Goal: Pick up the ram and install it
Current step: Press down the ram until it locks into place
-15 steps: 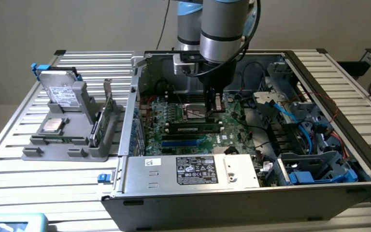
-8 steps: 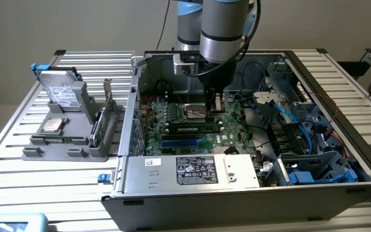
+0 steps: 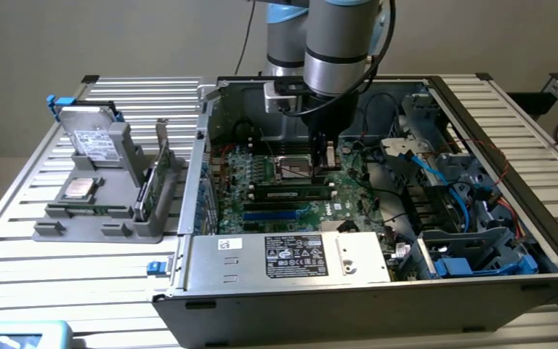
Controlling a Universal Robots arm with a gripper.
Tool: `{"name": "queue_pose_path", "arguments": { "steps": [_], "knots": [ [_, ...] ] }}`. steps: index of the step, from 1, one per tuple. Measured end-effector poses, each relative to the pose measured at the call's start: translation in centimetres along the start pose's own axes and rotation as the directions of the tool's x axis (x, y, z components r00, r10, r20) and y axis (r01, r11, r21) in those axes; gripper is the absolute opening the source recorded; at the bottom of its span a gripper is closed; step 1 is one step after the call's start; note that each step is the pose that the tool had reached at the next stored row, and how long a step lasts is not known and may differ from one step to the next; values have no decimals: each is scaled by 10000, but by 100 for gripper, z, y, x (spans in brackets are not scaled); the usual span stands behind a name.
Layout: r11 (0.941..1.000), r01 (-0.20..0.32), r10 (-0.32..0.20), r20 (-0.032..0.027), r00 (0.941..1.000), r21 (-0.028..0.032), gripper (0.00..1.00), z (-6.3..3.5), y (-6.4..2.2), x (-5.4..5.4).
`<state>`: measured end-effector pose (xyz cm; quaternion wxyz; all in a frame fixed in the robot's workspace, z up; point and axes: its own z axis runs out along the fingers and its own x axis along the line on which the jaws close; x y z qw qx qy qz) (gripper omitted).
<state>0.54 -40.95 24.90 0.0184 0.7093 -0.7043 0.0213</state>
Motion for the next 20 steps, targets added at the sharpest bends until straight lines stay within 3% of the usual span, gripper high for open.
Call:
{"name": "queue_pose_path", "arguments": {
  "steps": [15,20],
  "knots": [
    [9994,-347,347,0,9994,-32,11,70,-25,-44],
    [9994,-346,346,-26,9994,-34,11,101,-25,-56]
  ]
}}
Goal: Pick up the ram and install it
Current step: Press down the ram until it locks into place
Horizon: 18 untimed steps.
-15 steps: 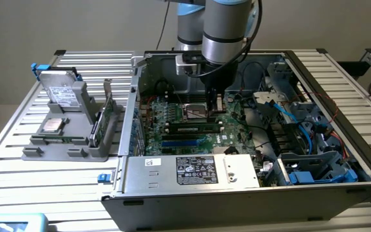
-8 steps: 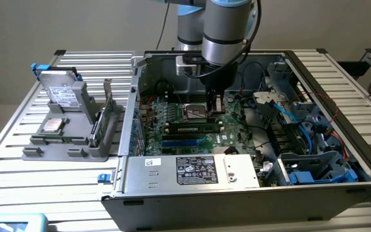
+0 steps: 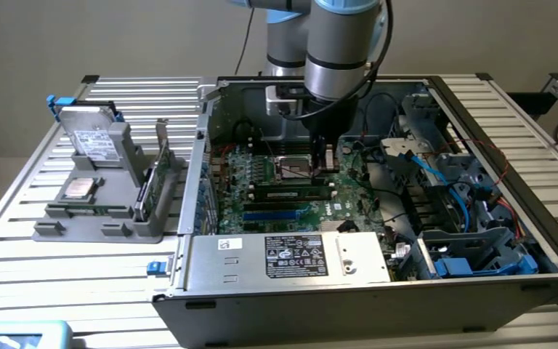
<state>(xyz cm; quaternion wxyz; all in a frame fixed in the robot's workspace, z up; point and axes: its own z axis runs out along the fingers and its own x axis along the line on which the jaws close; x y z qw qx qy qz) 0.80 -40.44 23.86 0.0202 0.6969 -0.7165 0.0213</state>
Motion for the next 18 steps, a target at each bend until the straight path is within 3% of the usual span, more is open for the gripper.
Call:
{"name": "queue_pose_path", "arguments": {
  "steps": [4,10,18],
  "knots": [
    [10000,-1,1,-32,10000,1,11,14,1,-53],
    [10000,-1,1,-120,9999,3,11,27,1,-47],
    [10000,-2,2,-127,9999,4,11,49,-9,-47]
  ]
}}
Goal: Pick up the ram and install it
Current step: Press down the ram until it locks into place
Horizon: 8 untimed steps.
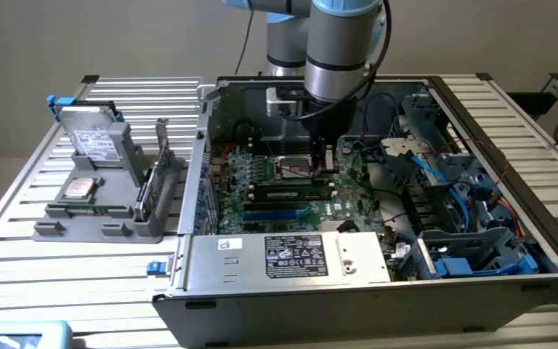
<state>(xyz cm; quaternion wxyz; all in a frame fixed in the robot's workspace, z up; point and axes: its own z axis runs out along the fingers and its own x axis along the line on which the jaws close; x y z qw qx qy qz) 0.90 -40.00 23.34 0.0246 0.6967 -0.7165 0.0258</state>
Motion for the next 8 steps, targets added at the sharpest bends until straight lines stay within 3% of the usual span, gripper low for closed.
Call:
{"name": "queue_pose_path", "arguments": {
  "steps": [8],
  "knots": [
    [10000,2,-2,0,10000,1,11,33,-1,-2]
  ]
}}
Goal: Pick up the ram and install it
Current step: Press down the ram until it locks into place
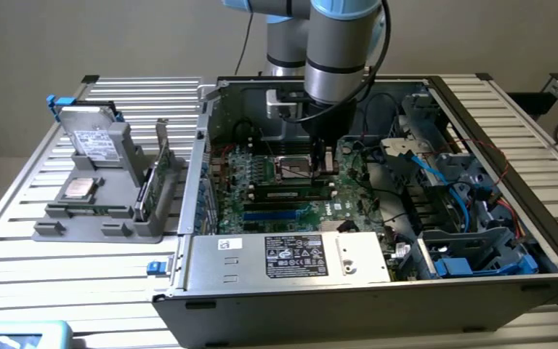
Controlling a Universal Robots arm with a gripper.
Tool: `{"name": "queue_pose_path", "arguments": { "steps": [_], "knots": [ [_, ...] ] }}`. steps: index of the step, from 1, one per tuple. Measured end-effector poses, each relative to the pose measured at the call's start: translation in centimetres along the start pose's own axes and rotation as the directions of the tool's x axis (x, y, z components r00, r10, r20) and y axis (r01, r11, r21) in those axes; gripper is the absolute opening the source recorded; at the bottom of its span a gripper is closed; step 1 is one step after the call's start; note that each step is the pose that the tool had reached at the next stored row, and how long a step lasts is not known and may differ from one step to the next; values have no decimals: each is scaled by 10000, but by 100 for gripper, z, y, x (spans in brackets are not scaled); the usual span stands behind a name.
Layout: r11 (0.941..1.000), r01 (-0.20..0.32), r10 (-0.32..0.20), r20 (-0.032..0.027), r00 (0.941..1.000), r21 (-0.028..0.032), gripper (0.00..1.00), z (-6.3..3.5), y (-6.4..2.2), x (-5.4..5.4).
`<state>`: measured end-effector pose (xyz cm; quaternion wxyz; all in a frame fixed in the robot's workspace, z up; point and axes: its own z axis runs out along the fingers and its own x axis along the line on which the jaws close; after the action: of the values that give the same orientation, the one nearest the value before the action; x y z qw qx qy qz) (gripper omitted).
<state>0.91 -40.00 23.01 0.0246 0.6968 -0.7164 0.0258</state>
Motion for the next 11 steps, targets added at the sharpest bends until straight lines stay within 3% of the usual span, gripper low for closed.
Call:
{"name": "queue_pose_path", "arguments": {
  "steps": [11],
  "knots": [
    [10000,0,0,-1,10000,0,11,35,0,-3]
  ]
}}
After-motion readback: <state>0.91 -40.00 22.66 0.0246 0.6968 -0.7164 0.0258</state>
